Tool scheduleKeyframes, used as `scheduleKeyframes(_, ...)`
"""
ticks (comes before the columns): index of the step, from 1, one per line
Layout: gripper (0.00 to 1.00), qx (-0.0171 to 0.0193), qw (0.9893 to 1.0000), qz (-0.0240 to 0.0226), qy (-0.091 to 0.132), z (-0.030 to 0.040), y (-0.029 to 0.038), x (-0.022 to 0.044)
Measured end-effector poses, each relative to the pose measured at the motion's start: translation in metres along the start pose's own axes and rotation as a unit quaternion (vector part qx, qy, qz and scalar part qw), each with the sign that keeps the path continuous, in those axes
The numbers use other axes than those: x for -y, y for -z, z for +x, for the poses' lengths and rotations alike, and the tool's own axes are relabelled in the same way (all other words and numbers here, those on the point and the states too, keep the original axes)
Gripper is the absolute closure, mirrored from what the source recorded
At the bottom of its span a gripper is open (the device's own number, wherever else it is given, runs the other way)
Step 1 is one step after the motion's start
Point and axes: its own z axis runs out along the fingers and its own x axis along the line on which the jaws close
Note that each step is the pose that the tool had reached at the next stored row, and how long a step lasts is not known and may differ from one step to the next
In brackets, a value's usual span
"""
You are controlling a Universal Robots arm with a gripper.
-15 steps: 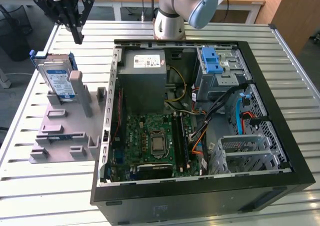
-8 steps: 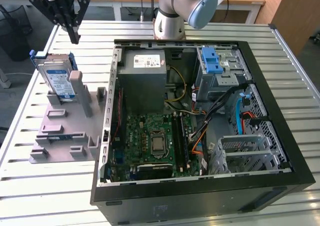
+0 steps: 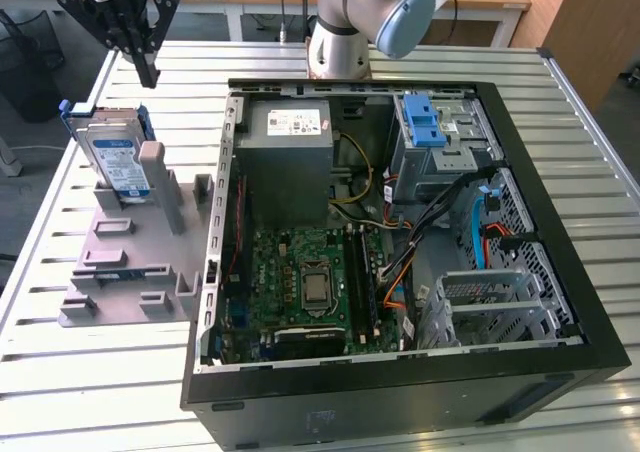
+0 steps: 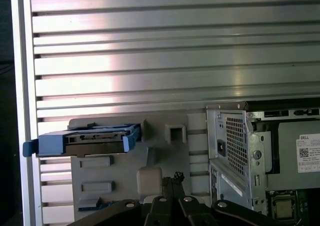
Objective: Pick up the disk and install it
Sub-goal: 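Reach for the disk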
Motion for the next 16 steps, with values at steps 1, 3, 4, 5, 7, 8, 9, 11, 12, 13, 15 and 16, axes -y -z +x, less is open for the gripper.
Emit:
scheduleKeyframes(1,0.89,0.0000,1.0000,0.0000,0.000,0.0006,0.0000,-0.0001)
scheduleKeyframes(3,0.89,0.0000,1.0000,0.0000,0.000,0.0026,0.0000,-0.0007)
scheduleKeyframes(4,0.89,0.0000,1.0000,0.0000,0.000,0.0038,-0.0001,-0.0010)
scheduleKeyframes(5,0.89,0.0000,1.0000,0.0000,0.000,0.0050,-0.0001,-0.0013)
scheduleKeyframes(7,0.89,0.0000,1.0000,0.0000,0.000,0.0078,-0.0001,-0.0019)
scheduleKeyframes(8,0.89,0.0000,1.0000,0.0000,0.000,0.0094,-0.0002,-0.0020)
scheduleKeyframes(9,0.89,0.0001,1.0000,0.0000,0.000,0.0110,-0.0003,-0.0021)
scheduleKeyframes(11,0.89,0.0000,1.0000,0.0000,0.000,0.0137,-0.0005,-0.0022)
scheduleKeyframes(12,0.89,0.0000,1.0000,0.0000,0.000,0.0148,-0.0007,-0.0023)
scheduleKeyframes(13,0.89,-0.0001,1.0000,0.0000,0.000,0.0160,-0.0008,-0.0025)
scheduleKeyframes(15,0.89,-0.0001,1.0000,-0.0001,0.000,0.0189,-0.0012,-0.0028)
scheduleKeyframes(16,0.89,-0.0001,1.0000,0.0000,0.000,0.0203,-0.0012,-0.0030)
